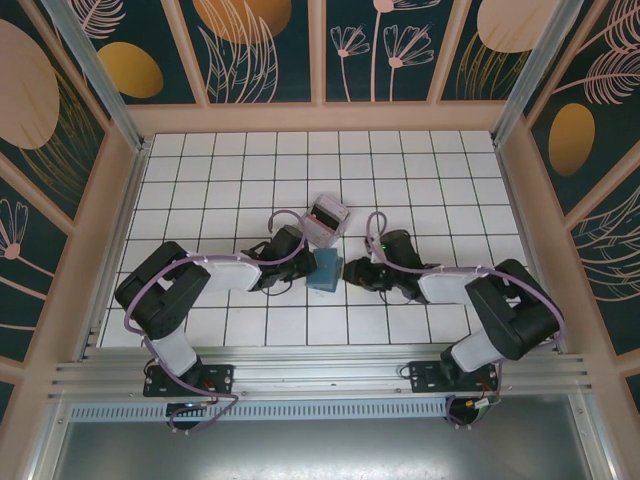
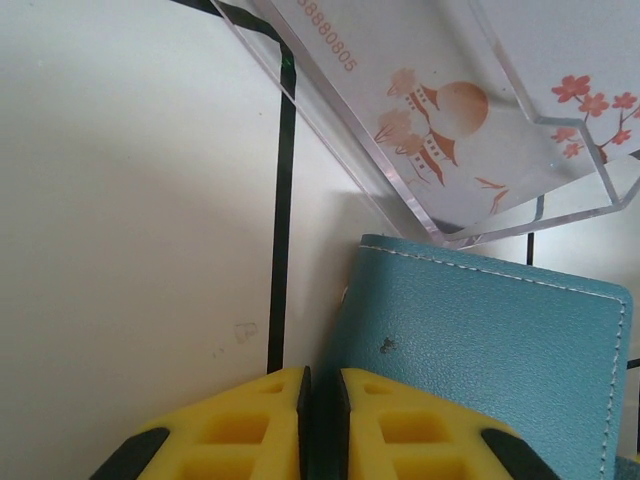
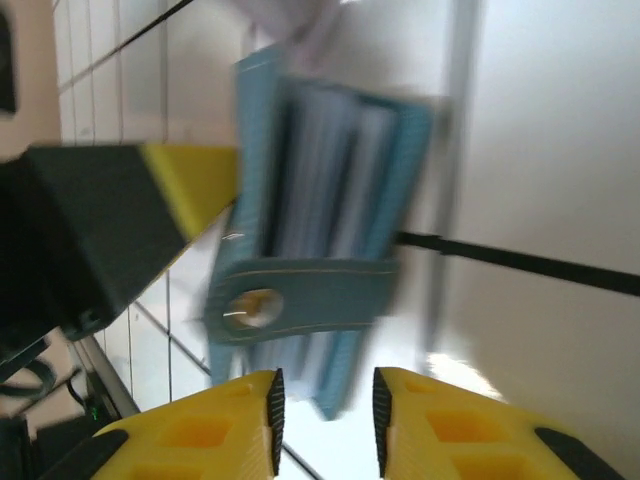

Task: Put the credit cards into the card holder
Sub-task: Rotate the card holder at the center of the table.

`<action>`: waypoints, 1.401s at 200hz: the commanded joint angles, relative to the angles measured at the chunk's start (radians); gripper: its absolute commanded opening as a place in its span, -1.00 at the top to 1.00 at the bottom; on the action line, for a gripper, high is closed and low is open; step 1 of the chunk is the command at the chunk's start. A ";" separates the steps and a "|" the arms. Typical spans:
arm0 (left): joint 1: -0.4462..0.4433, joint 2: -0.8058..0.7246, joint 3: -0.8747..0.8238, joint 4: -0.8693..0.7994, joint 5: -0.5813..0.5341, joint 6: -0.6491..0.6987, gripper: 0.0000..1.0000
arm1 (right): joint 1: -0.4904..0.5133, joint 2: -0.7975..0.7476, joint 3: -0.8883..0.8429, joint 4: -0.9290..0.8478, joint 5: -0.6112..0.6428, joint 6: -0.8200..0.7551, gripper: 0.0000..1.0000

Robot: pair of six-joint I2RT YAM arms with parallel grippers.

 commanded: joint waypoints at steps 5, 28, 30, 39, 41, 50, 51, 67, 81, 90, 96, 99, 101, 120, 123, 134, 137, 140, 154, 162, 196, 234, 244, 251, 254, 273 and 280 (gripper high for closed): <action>-0.022 0.085 -0.053 -0.217 0.008 0.004 0.64 | 0.080 -0.075 0.137 -0.142 0.117 -0.078 0.43; -0.022 0.078 -0.052 -0.219 0.010 0.006 0.64 | 0.107 -0.062 0.222 -0.215 0.162 -0.103 0.43; -0.023 0.077 -0.052 -0.219 0.010 0.005 0.64 | 0.109 -0.057 0.228 -0.217 0.162 -0.104 0.43; -0.023 0.075 -0.051 -0.216 0.011 0.006 0.64 | 0.115 -0.028 0.248 -0.225 0.163 -0.105 0.42; -0.023 0.075 -0.050 -0.216 0.011 0.005 0.64 | 0.116 -0.021 0.251 -0.225 0.162 -0.105 0.42; -0.022 0.075 -0.048 -0.218 0.012 0.010 0.64 | 0.126 0.010 0.266 -0.222 0.150 -0.106 0.43; -0.023 0.075 -0.047 -0.219 0.012 0.010 0.64 | 0.127 0.015 0.266 -0.222 0.149 -0.106 0.43; -0.023 0.069 -0.045 -0.228 0.012 0.013 0.64 | 0.151 0.058 0.287 -0.226 0.159 -0.104 0.43; -0.023 0.057 -0.044 -0.232 0.008 0.013 0.64 | 0.164 0.082 0.288 -0.236 0.178 -0.095 0.43; -0.022 0.048 -0.047 -0.233 0.006 0.010 0.64 | 0.165 0.095 0.279 -0.248 0.194 -0.084 0.43; -0.023 0.042 -0.046 -0.237 0.000 0.011 0.64 | 0.164 0.104 0.272 -0.261 0.209 -0.079 0.44; -0.023 0.039 -0.045 -0.240 -0.003 0.011 0.64 | 0.164 0.107 0.270 -0.270 0.220 -0.076 0.44; -0.023 0.038 -0.044 -0.243 -0.004 0.011 0.63 | 0.164 0.109 0.268 -0.277 0.226 -0.073 0.44; -0.022 0.026 -0.035 -0.263 -0.016 0.021 0.63 | 0.161 0.119 0.245 -0.302 0.255 -0.060 0.44; -0.023 0.025 -0.033 -0.264 -0.016 0.021 0.63 | 0.160 0.121 0.242 -0.303 0.259 -0.059 0.44; -0.023 0.018 -0.026 -0.263 -0.010 0.026 0.62 | 0.160 0.136 0.243 -0.321 0.278 -0.064 0.44; -0.023 0.016 -0.025 -0.263 -0.008 0.026 0.62 | 0.160 0.142 0.244 -0.330 0.283 -0.067 0.44; -0.023 0.014 -0.023 -0.263 -0.007 0.025 0.61 | 0.160 0.148 0.248 -0.339 0.289 -0.069 0.44; -0.023 -0.005 -0.012 -0.265 0.001 0.027 0.58 | 0.160 0.171 0.252 -0.353 0.299 -0.072 0.44; -0.023 -0.019 -0.009 -0.267 0.002 0.027 0.55 | 0.160 0.180 0.249 -0.349 0.295 -0.067 0.44; -0.023 -0.085 -0.002 -0.284 0.000 0.024 0.47 | 0.156 0.210 0.242 -0.349 0.299 -0.069 0.44; -0.023 -0.082 -0.010 -0.271 0.025 0.028 0.47 | 0.144 0.219 0.208 -0.326 0.292 -0.065 0.45; -0.022 -0.077 -0.010 -0.259 0.036 0.027 0.47 | 0.139 0.217 0.199 -0.319 0.286 -0.063 0.45; -0.023 -0.072 -0.008 -0.248 0.046 0.028 0.47 | 0.138 0.219 0.198 -0.319 0.285 -0.064 0.45; -0.023 -0.070 -0.006 -0.244 0.051 0.028 0.47 | 0.138 0.220 0.198 -0.319 0.285 -0.064 0.45; -0.024 -0.074 0.009 -0.225 0.065 0.034 0.44 | 0.138 0.224 0.191 -0.303 0.277 -0.058 0.46; -0.024 -0.083 0.010 -0.213 0.066 0.033 0.43 | 0.135 0.225 0.185 -0.293 0.268 -0.054 0.46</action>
